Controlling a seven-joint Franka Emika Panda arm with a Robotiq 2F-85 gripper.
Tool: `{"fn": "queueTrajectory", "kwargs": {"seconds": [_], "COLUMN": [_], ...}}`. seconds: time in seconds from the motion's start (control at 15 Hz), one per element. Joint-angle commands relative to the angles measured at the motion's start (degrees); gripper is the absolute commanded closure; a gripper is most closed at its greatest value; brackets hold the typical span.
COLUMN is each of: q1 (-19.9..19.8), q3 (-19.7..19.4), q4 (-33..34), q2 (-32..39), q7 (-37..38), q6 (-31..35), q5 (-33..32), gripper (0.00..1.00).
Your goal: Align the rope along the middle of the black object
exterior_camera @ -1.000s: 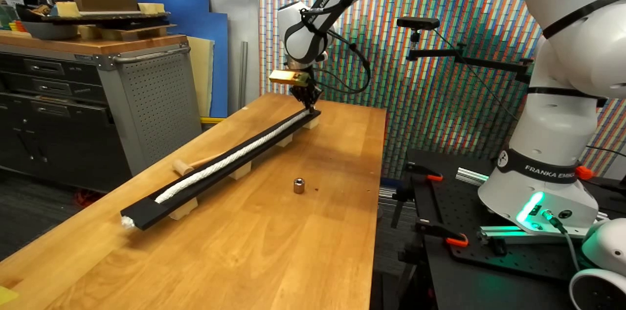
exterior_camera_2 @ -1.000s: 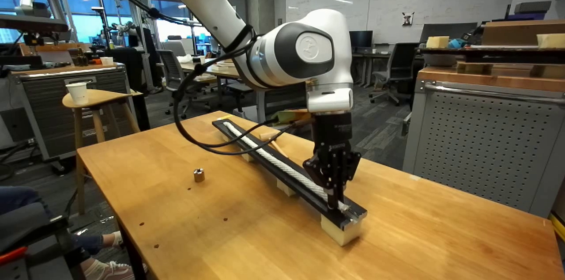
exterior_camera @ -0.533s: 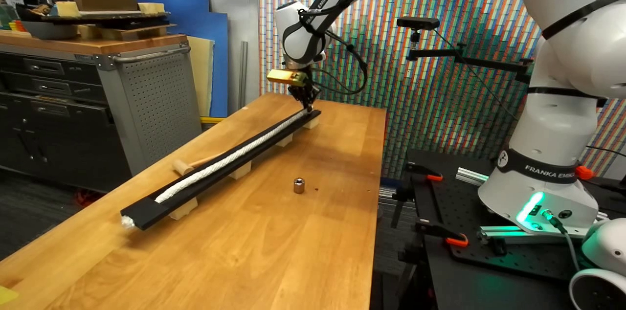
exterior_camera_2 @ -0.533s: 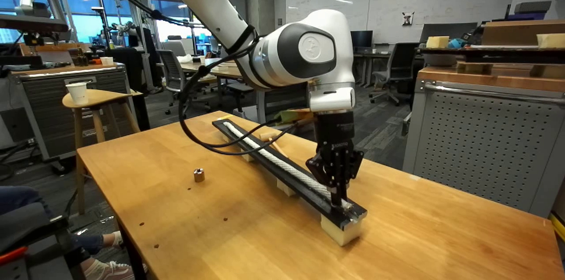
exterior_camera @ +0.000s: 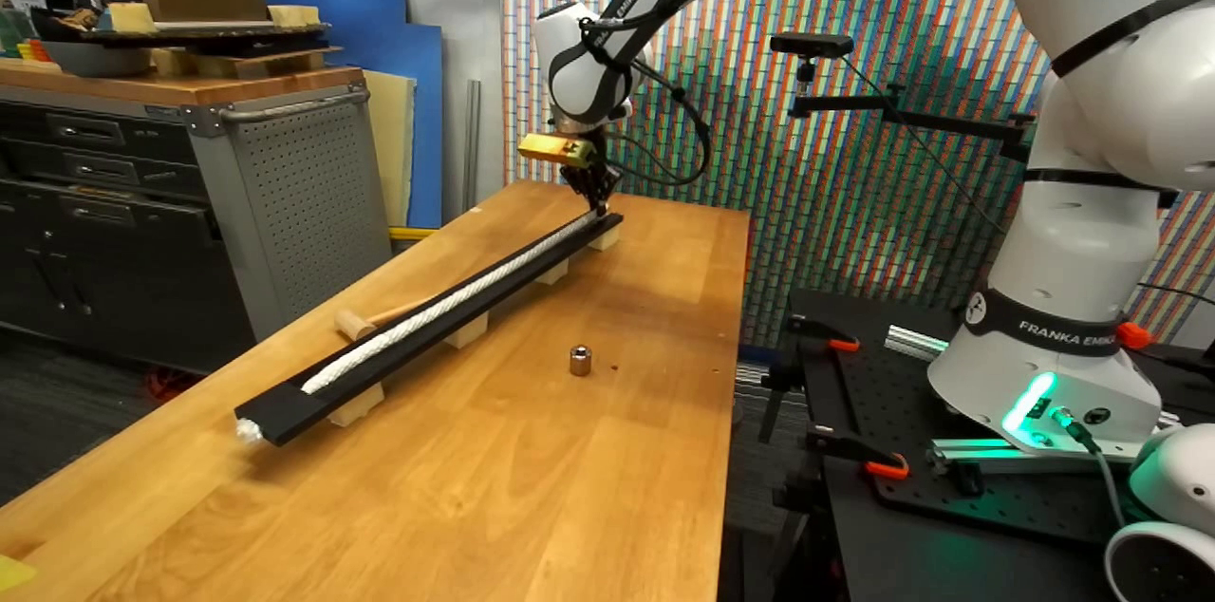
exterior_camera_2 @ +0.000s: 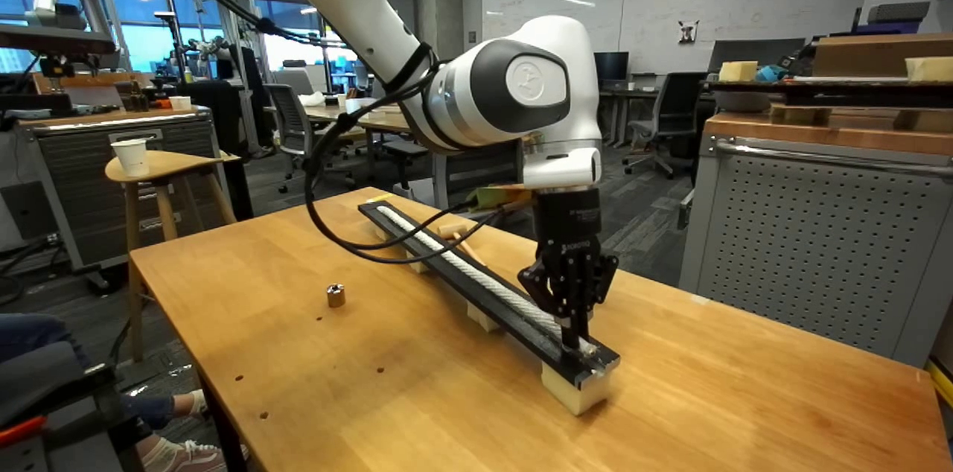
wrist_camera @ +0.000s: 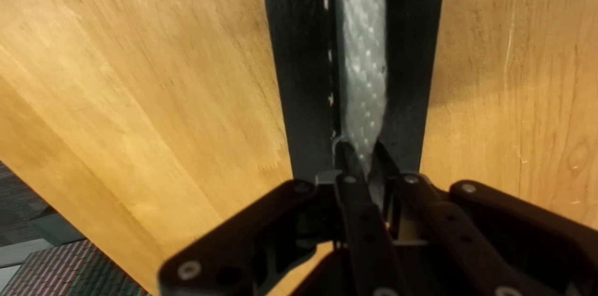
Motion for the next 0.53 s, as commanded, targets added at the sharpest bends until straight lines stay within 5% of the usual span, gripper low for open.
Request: {"fn": "queueTrajectory", "kwargs": {"seconds": [0.0,0.13,0.2,0.27,0.47], "q1": [-0.05,-0.13,-0.11,-0.12,0.01], "q3": [-0.98,-0.75,-0.72,-0.66,-0.84], "q4": [1.68,1.70,1.73,1.75,1.70], "q2": [1.24,1.32,1.28,1.23,1.05], "q7": [1.17,0.58,0.56,0.45,0.62], "q6": [-0.84,-0.75,-0.70,-0.68,-0.68], "q5": [-0.72,-0.75,-0.75,-0.72,-0.99], "gripper": [0.97,0.97,0.85,0.62,0.53]}}
